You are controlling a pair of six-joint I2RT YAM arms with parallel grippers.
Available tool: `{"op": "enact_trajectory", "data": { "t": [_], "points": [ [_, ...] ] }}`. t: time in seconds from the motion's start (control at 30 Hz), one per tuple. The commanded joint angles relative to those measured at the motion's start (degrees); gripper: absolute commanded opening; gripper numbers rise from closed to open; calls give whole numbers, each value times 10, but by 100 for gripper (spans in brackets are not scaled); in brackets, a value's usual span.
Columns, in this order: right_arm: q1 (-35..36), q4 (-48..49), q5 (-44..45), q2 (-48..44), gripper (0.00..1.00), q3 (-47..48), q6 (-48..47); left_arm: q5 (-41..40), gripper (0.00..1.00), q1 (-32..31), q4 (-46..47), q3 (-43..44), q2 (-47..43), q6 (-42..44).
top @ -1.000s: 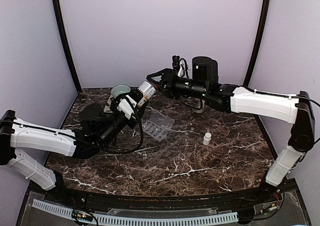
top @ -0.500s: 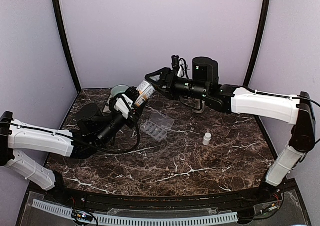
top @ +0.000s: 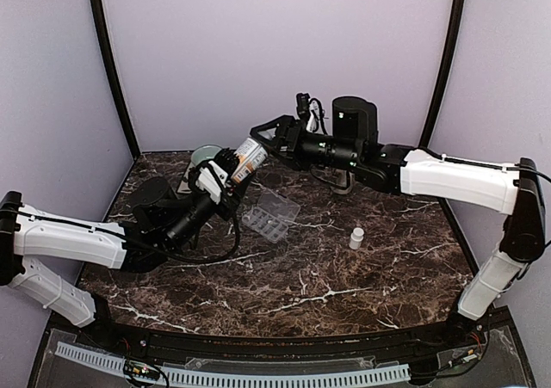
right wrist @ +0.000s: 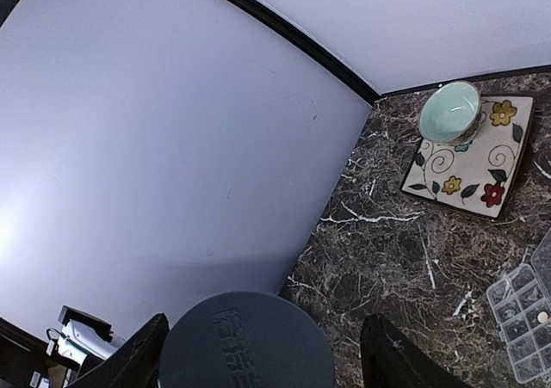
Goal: Sort the pills into containers
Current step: Screw the lid of the pill bottle onto the pill bottle.
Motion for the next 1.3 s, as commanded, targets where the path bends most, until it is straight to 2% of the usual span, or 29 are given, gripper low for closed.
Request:
{"op": "enact_trajectory", "data": {
  "t": [0.0,0.53,1.27],
  "points": [
    [19,-54,-12,-12,74,-2,-26,1,0,8,70,6,-37,-15],
    [29,-55,-5,-20,76,-6,-41,4,0,15,58,0,-41,-28],
    [35,-57,-19,-74,76,-34,-71,12,0,22,43,-7,-61,-43]
  ]
}}
